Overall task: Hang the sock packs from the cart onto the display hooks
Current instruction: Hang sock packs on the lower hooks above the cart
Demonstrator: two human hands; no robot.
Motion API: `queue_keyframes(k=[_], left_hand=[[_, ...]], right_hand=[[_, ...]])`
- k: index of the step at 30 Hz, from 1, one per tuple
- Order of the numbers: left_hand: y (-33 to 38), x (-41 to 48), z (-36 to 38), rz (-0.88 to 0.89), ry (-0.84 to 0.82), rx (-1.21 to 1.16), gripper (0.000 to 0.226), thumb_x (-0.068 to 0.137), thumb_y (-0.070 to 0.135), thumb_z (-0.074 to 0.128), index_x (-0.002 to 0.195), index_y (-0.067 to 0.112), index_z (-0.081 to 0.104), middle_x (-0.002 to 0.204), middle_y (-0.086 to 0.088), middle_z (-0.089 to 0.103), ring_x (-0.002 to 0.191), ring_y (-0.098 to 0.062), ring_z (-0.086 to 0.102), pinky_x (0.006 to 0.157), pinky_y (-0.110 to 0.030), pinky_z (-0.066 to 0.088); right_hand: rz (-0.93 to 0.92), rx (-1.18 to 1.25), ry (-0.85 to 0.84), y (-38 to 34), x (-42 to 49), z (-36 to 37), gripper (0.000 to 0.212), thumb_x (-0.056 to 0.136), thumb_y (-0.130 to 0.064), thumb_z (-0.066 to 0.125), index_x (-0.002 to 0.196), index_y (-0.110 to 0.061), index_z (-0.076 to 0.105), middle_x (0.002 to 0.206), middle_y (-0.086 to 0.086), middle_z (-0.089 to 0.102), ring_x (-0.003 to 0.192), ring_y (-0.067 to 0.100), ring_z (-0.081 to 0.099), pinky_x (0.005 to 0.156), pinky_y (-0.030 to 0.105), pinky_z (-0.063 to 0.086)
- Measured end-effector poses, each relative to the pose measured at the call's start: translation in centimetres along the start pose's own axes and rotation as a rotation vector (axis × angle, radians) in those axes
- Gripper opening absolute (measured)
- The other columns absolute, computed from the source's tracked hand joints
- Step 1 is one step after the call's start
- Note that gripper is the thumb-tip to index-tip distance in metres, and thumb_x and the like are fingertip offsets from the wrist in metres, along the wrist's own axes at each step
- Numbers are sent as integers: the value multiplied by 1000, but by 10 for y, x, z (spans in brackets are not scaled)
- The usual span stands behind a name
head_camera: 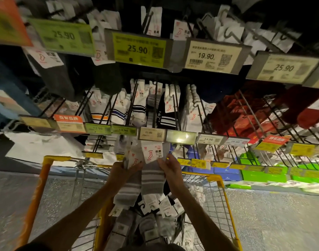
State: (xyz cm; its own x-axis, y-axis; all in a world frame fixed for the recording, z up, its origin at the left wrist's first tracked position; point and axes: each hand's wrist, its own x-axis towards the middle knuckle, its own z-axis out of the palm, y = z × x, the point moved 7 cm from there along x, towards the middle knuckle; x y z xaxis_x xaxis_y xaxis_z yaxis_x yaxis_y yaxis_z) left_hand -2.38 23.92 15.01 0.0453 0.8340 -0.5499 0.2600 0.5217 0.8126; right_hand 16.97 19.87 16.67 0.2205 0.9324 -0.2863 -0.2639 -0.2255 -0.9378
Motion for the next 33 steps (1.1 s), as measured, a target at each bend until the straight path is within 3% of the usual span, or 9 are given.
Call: queue_keyframes(k=[6, 13, 17, 20, 25, 29, 33], left_hand=[[5, 1, -5, 30, -3, -54, 25, 69, 27, 88, 86, 21, 69, 67, 18, 70, 64, 1, 69, 52, -14, 52], [11, 5, -9, 72, 5, -52, 22, 71, 27, 87, 82, 27, 67, 62, 27, 68, 61, 5, 68, 51, -13, 52], [10, 17, -16, 65, 43, -36, 22, 70, 31, 88, 82, 26, 70, 78, 11, 75, 70, -6, 72, 56, -19, 56], [14, 22, -18, 69, 48, 54, 25, 72, 35, 85, 85, 27, 65, 80, 12, 69, 71, -5, 67, 54, -15, 53], [17, 32, -10, 105, 22, 75, 35, 73, 33, 84, 101, 21, 65, 87, 7, 71, 78, -8, 70, 58, -17, 55], [12, 38, -4, 88, 6, 70, 41, 72, 32, 85, 106, 17, 68, 93, 2, 73, 80, -10, 71, 62, -20, 58], [8, 41, -2, 59, 18, 97, 38, 72, 31, 86, 101, 17, 68, 84, 7, 72, 72, -4, 69, 55, -15, 54]], right_hand=[[43, -21, 116, 3, 3, 10, 28, 98, -15, 56, 108, 11, 52, 102, 12, 74, 94, 27, 71, 74, 37, 60], [15, -43, 181, 9, 9, 14, 28, 98, -17, 56, 99, 10, 48, 95, 17, 72, 84, 30, 71, 70, 42, 61], [6, -67, 216, 12, 20, 16, 26, 97, -22, 58, 97, 3, 54, 99, 25, 68, 89, 38, 68, 77, 55, 57], [14, -68, 248, 13, 27, 16, 23, 94, -29, 62, 95, -7, 60, 100, 20, 70, 96, 40, 67, 83, 59, 55], [-39, -141, 335, 17, 32, 10, 37, 85, -54, 66, 83, -18, 59, 91, 18, 67, 88, 42, 64, 72, 61, 54], [-94, -112, 355, 14, 24, 8, 16, 96, -26, 61, 85, -14, 60, 90, 19, 67, 86, 39, 65, 71, 54, 56], [-81, -119, 316, 16, 30, 3, 16, 96, -22, 60, 93, -7, 61, 91, 14, 71, 84, 33, 68, 70, 48, 58]])
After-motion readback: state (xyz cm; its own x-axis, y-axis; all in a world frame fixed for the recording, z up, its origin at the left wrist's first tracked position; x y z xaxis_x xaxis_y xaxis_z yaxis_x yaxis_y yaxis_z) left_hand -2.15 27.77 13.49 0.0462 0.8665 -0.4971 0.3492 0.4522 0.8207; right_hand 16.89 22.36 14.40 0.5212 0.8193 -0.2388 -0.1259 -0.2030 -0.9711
